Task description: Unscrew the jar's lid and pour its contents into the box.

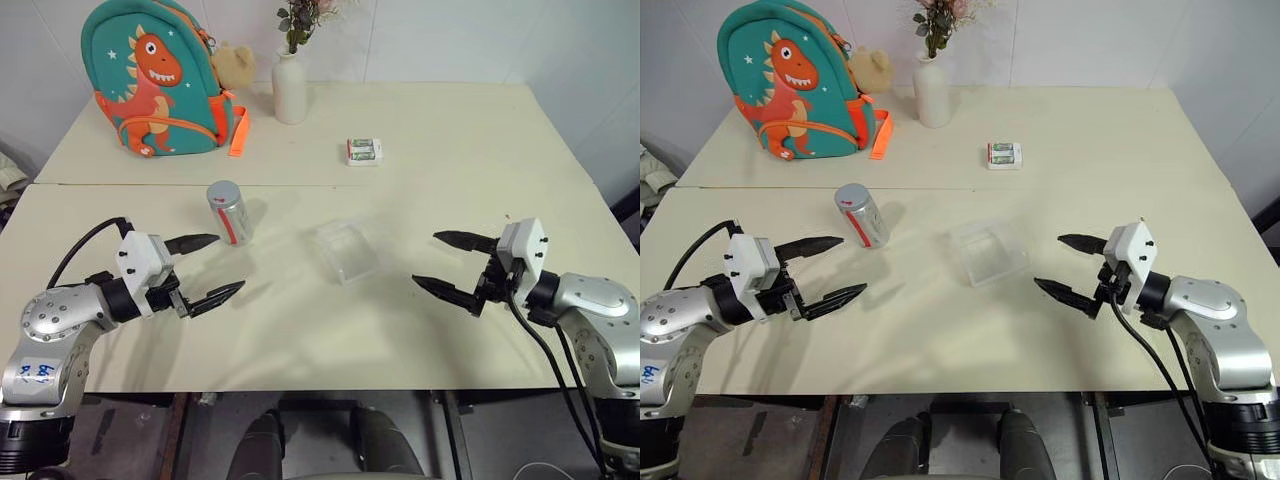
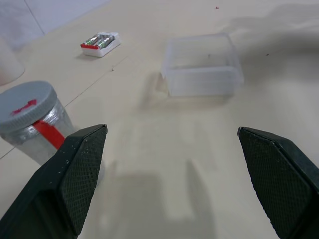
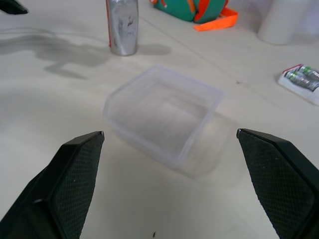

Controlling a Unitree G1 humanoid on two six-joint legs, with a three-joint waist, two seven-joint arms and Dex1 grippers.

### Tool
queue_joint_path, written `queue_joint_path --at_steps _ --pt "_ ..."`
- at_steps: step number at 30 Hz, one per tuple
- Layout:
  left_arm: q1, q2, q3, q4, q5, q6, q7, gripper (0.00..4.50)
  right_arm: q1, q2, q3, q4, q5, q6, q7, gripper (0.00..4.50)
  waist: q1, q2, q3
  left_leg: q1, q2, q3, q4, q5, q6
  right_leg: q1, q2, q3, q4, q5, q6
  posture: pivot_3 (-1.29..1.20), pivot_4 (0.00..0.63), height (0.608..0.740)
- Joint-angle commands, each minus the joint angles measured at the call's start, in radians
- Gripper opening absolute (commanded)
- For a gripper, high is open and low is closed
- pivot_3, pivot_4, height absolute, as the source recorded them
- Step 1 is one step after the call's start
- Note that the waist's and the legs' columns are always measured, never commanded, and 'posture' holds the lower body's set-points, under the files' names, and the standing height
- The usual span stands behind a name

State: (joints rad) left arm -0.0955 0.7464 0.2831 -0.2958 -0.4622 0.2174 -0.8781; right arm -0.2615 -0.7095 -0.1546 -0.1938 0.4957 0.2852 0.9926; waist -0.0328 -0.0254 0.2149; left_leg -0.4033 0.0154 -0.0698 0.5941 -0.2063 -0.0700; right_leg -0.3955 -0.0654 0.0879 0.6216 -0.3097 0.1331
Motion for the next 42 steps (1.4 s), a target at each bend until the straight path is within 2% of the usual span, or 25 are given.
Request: queue_joint_path --at_steps 1,4,9,11,14,19,22,29,34,37,42 --pt "0.024 0.011 0.064 -0.053 -0.012 0.001 0.025 4.47 -0.042 0.013 0.021 0.004 0.005 -0.018 0.019 4.50 -0.001 0.000 0.000 0.000 0.000 0.000 0.000 0.000 0.000 0.000 0.000 0.000 0.000 0.000 0.000 0.00 0.150 0.740" --pt "0.042 0.007 0.084 -0.061 -0.012 0.012 0.049 4.47 -0.070 0.012 0.033 0.019 0.011 -0.008 0.037 4.50 0.001 0.000 0.000 0.000 0.001 0.000 0.001 0.000 0.000 0.000 0.001 0.001 0.000 0.000 -0.001 0.00 0.150 0.740" --pt "0.096 -0.055 0.097 -0.116 0.012 0.066 0.186 4.47 -0.132 0.025 0.062 0.064 0.012 -0.011 0.071 4.50 0.001 0.000 0.000 0.000 0.001 0.001 0.001 0.000 0.000 0.000 0.001 0.002 -0.001 0.001 -0.001 0.00 0.150 0.740" --pt "0.106 -0.110 0.078 -0.169 0.068 0.115 0.318 4.47 -0.186 0.058 0.080 0.079 0.025 -0.002 0.068 4.50 0.001 0.000 0.000 0.000 0.001 0.001 0.001 0.000 0.000 0.000 0.001 0.001 -0.001 0.001 0.000 0.00 0.150 0.740" --pt "0.051 -0.241 0.049 -0.204 0.123 0.206 0.548 4.47 -0.270 0.115 0.109 0.084 0.038 0.010 0.066 4.50 0.001 0.000 0.000 0.001 0.001 0.001 0.002 0.000 0.000 0.000 0.002 0.002 0.001 0.004 0.005 0.00 0.150 0.740" --pt "0.022 -0.353 0.012 -0.199 0.214 0.232 0.702 4.47 -0.322 0.166 0.130 0.057 0.053 0.024 0.062 4.50 0.004 -0.001 -0.001 0.000 0.001 -0.001 0.004 0.000 0.000 0.000 0.003 0.001 0.004 0.005 0.006 0.00 0.150 0.740" --pt "0.010 -0.392 -0.028 -0.167 0.246 0.199 0.723 4.47 -0.337 0.180 0.136 0.071 0.046 0.015 0.066 4.50 0.005 -0.001 -0.001 0.000 0.000 0.000 0.004 0.000 0.000 0.000 0.002 0.001 0.003 0.005 0.006 0.00 0.150 0.740" --pt "-0.058 -0.409 -0.106 -0.038 0.278 0.122 0.685 4.47 -0.360 0.192 0.145 0.097 0.029 -0.019 0.073 4.50 0.003 -0.001 -0.001 0.000 0.001 0.000 0.004 0.000 0.000 0.000 0.003 0.001 0.002 0.006 0.005 0.00 0.150 0.740" --pt "-0.130 -0.413 -0.111 0.077 0.326 0.065 0.712 4.47 -0.358 0.201 0.143 0.084 0.022 -0.028 0.054 4.50 0.003 -0.001 -0.001 0.000 0.001 0.000 0.004 0.000 0.000 0.000 0.003 0.001 0.002 0.006 0.005 0.00 0.150 0.740" --pt "-0.173 -0.401 -0.143 0.152 0.378 0.023 0.711 4.47 -0.366 0.226 0.114 0.062 0.070 0.027 0.006 4.50 0.003 -0.001 -0.001 0.000 0.001 0.000 0.004 0.000 0.000 0.000 0.003 0.001 0.002 0.006 0.006 0.00 0.150 0.740" --pt "-0.239 -0.423 -0.135 0.252 0.386 -0.030 0.727 4.47 -0.360 0.224 0.117 0.033 0.077 0.041 -0.009 4.50 0.004 -0.001 -0.001 -0.001 0.001 0.000 0.004 0.000 0.000 0.000 0.003 0.001 0.001 0.007 0.006 0.00 0.150 0.740"
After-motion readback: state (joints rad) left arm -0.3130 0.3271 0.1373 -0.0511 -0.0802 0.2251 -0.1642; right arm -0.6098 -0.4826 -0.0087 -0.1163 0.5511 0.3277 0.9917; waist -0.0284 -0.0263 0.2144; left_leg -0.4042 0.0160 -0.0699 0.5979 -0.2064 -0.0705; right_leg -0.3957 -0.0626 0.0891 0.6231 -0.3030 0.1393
